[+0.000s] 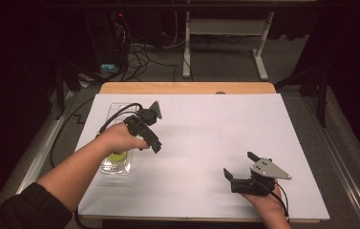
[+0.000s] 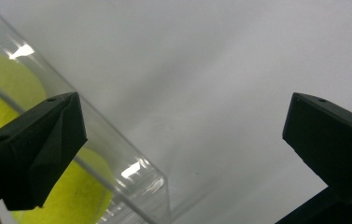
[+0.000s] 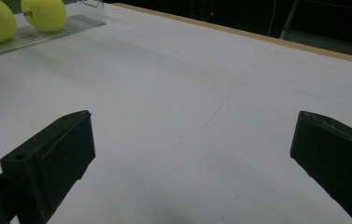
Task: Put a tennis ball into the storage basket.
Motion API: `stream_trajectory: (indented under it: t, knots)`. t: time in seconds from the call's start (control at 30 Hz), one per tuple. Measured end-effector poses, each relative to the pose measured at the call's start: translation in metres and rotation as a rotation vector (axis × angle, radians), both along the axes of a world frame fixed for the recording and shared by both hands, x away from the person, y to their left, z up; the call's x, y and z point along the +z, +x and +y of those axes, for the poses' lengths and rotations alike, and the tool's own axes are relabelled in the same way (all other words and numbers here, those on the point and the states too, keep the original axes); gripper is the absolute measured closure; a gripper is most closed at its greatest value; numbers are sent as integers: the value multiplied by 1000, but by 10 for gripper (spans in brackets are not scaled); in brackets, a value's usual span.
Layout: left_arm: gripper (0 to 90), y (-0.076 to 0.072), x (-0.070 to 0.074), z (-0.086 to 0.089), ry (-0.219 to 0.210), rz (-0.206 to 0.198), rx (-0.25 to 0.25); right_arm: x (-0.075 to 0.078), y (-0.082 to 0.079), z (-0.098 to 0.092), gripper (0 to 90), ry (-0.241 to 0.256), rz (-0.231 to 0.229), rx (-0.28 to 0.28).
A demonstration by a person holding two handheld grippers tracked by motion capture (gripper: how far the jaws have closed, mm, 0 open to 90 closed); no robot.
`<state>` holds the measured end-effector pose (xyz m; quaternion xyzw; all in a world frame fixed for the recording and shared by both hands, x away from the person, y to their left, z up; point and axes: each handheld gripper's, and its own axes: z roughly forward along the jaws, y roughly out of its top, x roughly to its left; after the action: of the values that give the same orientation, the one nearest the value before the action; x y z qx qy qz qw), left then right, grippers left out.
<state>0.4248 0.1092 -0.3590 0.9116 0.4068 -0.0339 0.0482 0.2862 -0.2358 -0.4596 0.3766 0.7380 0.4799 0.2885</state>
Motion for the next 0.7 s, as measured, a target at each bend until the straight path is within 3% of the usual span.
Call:
stream_trajectory:
  t: [0.37,0.7]
  knots:
    - [7,-5,1,-26,-17,-3,-35,0,0,0,0,0,-1,-3]
    - [7,-6,0,-32,-19,-15,-42,0,0,-1,0,-3,-2,-2]
